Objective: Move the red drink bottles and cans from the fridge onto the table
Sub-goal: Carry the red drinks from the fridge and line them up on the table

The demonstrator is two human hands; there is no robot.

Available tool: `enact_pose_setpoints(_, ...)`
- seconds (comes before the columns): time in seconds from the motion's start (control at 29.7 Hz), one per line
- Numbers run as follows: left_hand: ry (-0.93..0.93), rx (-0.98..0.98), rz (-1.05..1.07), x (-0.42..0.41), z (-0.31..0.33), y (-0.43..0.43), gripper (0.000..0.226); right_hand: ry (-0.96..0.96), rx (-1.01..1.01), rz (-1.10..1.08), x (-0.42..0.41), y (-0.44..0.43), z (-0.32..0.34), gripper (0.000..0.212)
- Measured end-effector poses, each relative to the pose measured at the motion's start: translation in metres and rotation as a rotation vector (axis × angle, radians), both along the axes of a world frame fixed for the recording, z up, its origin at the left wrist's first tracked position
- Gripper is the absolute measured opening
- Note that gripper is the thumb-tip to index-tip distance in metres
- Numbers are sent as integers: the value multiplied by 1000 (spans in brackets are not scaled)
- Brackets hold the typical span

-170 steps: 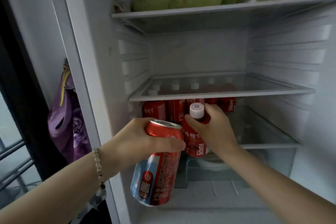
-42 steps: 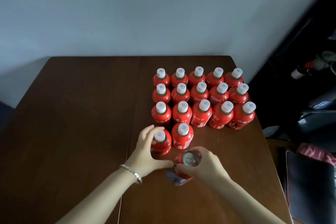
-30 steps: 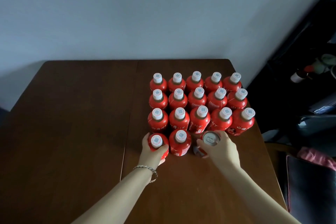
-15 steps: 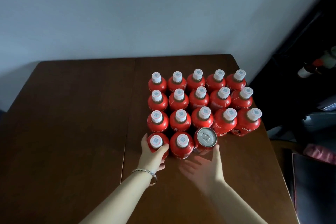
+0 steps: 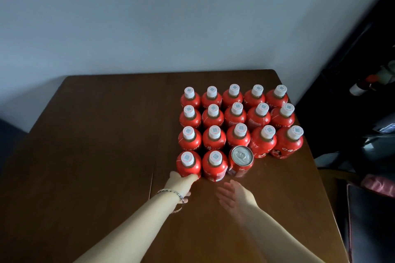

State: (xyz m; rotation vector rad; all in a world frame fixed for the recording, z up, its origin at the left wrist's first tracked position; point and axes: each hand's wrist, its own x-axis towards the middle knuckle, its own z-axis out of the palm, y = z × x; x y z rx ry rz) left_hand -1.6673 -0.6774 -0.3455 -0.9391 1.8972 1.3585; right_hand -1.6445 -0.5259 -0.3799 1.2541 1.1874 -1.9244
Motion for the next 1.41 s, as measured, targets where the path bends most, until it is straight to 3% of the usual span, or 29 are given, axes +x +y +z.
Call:
enact_pose_setpoints(0.1, 23, -148, -377, 22, 5, -4, 40, -12, 262, 280, 8, 7, 6, 12)
enact_pose_setpoints(0.3, 207, -245, -796, 41, 16, -13, 25, 128, 545, 972, 32, 18, 39, 15)
enact_pose_setpoints(0.44, 329, -256, -1072, 36, 26, -6, 22, 134, 710, 1156, 68, 23, 68, 28)
enact_pose_setpoints(0.64, 521, -187, -1430, 60, 53, 52, 22, 18, 983, 926, 154, 57, 109, 35)
enact_pose_setpoints(0.87, 722, -22, -1963, 188, 96, 162, 28, -257, 1112, 447, 347, 89, 152, 39)
enact_pose_setpoints(1.08, 960, 157, -2357, 384, 143, 254, 29, -523, 1164, 105, 566, 85, 192, 40)
enact_pose_setpoints(1.28, 1268, 399, -2607, 642, 203, 289, 24, -756, 1192, -211, 805, 52, 250, 30)
enact_pose_setpoints(1.41, 1382, 527, -2728, 808, 252, 296, 29, -960, 1196, -255, 950, 36, 292, 25)
